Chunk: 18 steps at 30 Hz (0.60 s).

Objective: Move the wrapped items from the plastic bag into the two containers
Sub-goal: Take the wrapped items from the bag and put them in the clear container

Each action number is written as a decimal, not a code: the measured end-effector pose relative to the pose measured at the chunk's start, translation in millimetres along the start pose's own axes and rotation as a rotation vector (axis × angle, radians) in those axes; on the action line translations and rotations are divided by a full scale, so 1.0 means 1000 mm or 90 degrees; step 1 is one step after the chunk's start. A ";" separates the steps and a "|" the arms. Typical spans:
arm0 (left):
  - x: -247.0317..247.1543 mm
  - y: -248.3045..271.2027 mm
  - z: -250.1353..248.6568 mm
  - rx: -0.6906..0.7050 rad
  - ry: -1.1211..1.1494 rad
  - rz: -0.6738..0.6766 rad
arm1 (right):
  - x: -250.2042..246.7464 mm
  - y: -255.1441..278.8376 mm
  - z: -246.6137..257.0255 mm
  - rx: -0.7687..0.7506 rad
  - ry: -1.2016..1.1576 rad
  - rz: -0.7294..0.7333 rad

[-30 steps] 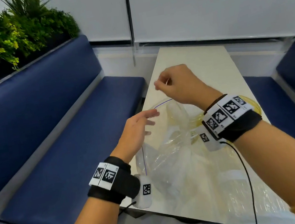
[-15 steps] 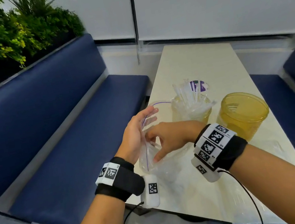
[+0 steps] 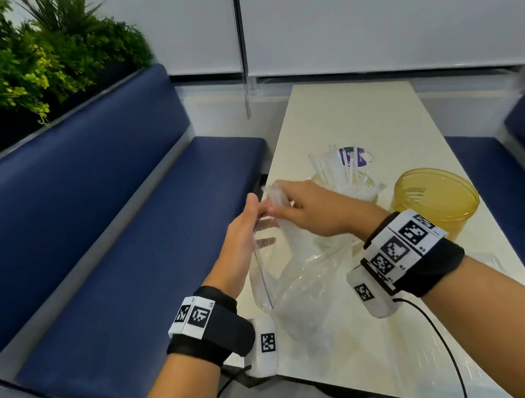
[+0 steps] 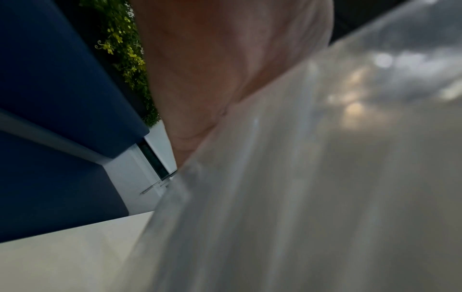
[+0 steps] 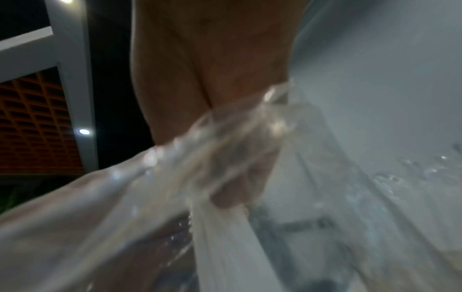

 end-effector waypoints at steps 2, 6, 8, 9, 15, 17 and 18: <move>0.005 0.001 0.000 0.034 -0.020 0.043 | -0.015 -0.005 0.007 -0.003 0.024 -0.087; 0.015 0.000 -0.001 0.068 -0.118 0.056 | -0.034 -0.018 0.032 -0.032 0.022 -0.157; 0.016 -0.003 -0.001 0.069 -0.153 0.000 | -0.039 -0.024 0.046 -0.048 0.023 -0.183; 0.016 -0.004 -0.002 0.063 -0.153 -0.033 | -0.042 -0.024 0.053 -0.057 0.029 -0.199; 0.018 -0.003 -0.013 0.086 -0.209 -0.106 | -0.034 -0.013 0.055 -0.026 -0.076 -0.264; 0.020 -0.003 -0.019 0.133 -0.255 -0.135 | -0.020 -0.010 0.044 0.020 -0.045 -0.238; 0.021 -0.002 -0.022 0.151 -0.267 -0.149 | -0.014 -0.009 0.039 0.032 0.002 -0.233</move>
Point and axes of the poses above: each hand's wrist, its own y-axis away from the middle knuckle, its own x-axis out of the palm, z = x × y, the point moved 6 cm from there along -y, towards the middle knuckle, and after that the axes turned 11 degrees about -x, right-handed, at the moved point
